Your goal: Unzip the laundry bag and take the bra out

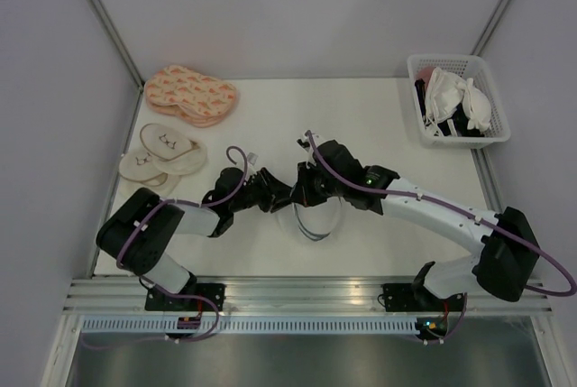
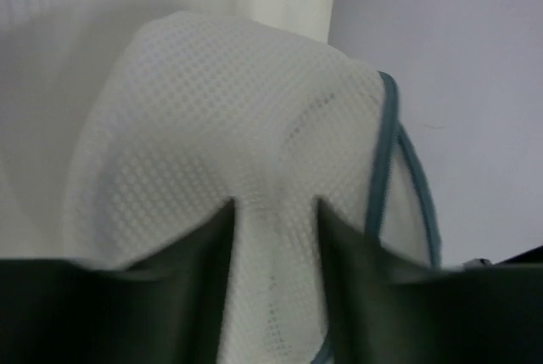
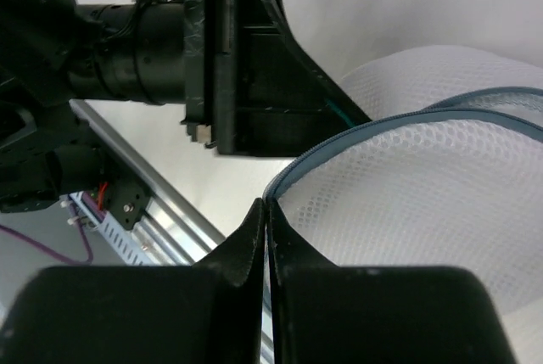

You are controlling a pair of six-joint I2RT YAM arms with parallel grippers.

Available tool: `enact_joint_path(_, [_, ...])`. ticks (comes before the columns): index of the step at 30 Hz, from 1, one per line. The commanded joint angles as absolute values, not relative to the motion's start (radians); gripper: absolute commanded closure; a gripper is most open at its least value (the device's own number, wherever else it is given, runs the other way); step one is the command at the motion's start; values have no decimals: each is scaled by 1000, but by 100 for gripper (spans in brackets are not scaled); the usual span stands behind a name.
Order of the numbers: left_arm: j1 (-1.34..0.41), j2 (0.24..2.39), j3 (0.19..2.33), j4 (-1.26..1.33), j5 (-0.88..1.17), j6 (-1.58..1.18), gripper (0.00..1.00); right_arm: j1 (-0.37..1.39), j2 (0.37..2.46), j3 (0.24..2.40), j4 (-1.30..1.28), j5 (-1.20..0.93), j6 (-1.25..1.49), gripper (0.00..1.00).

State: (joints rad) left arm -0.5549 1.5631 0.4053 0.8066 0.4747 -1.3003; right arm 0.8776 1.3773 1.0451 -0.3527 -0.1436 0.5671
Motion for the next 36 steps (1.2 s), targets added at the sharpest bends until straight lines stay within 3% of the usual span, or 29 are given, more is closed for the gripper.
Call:
enact_joint_path(1, [-560,1549,410,898,476,-1335,40,882,1410,1103,-374,-25,523,99])
enact_joint_path(4, [-560,1459,379,740,404,-1293,19,882,1434,1112,-422,35,506,100])
enact_joint_path(10, [-560,1201,328,474,250,-1241,10,882,1460,1088,-402,9,480,100])
enact_joint_path(12, [-560,1146,331,415,226,-1229,7,884,1471,1080,-393,-52,456,93])
enact_joint_path(13, [-558,1140,336,411,222,-1220,5,885,1479,1083,-394,-63,442,76])
enact_joint_path(16, [-557,1160,367,405,245,-1198,5,897,1465,1062,-349,-113,400,55])
enact_joint_path(19, [-557,1195,385,462,296,-1190,6,897,1410,1026,-318,-111,400,45])
enact_joint_path(28, [-558,1230,385,641,415,-1112,7,897,1107,988,-353,190,479,40])
enact_joint_path(31, [-560,1267,432,695,498,-1068,8,896,1042,1006,-414,297,521,31])
enact_joint_path(36, [-613,1335,601,554,555,-890,11,896,1072,1089,-622,414,572,26])
